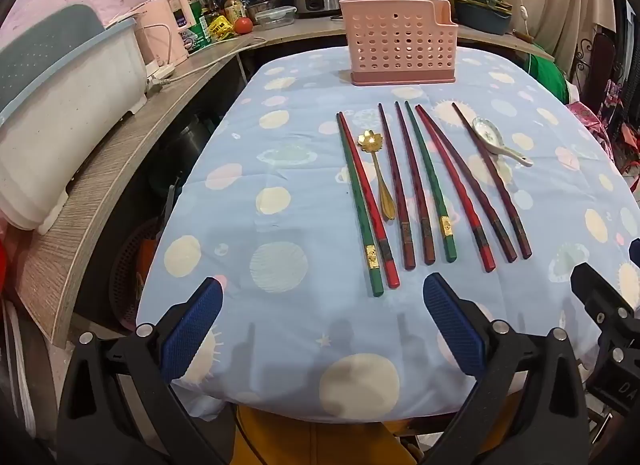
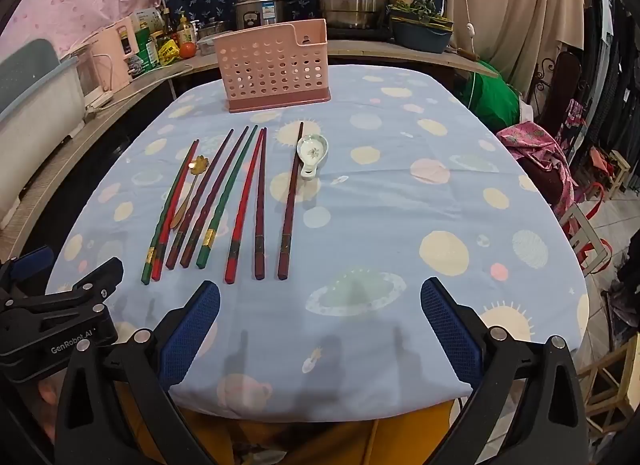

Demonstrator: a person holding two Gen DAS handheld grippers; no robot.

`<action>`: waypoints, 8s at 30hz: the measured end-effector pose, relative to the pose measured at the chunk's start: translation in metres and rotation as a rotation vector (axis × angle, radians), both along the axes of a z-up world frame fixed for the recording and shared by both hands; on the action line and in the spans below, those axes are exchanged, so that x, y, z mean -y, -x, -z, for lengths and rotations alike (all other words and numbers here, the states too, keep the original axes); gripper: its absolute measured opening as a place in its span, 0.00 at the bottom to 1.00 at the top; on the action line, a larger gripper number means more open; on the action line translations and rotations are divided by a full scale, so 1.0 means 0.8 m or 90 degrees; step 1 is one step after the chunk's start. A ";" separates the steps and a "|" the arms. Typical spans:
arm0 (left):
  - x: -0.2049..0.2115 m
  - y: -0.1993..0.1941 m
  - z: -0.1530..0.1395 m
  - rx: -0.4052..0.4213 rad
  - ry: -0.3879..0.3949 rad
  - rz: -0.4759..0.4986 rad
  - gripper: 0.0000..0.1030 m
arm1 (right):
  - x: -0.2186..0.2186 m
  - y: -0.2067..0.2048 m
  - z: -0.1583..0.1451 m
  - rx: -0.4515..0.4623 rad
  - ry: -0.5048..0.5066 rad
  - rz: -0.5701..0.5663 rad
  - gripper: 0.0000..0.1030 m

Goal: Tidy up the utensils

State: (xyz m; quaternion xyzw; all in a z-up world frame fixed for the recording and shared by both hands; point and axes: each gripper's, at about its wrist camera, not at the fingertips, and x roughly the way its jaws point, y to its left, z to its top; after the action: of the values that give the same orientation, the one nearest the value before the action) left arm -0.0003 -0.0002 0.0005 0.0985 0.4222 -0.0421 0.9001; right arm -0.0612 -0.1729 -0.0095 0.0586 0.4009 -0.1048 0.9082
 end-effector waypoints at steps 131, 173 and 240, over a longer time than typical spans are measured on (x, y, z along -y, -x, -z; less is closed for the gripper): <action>-0.021 -0.030 0.034 -0.066 0.027 -0.029 0.93 | 0.005 -0.013 0.010 -0.014 -0.013 0.003 0.94; -0.015 -0.087 0.057 -0.080 0.063 0.014 0.28 | 0.072 -0.162 0.031 0.001 -0.218 -0.004 0.37; -0.047 -0.074 0.055 -0.109 0.159 0.017 0.08 | 0.096 -0.076 -0.034 0.090 -0.169 0.030 0.06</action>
State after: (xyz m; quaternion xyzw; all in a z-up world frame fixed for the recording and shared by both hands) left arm 0.0591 0.0377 -0.0437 -0.0123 0.4877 -0.1145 0.8654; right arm -0.0005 -0.2499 0.0175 0.1948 0.3447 -0.0676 0.9158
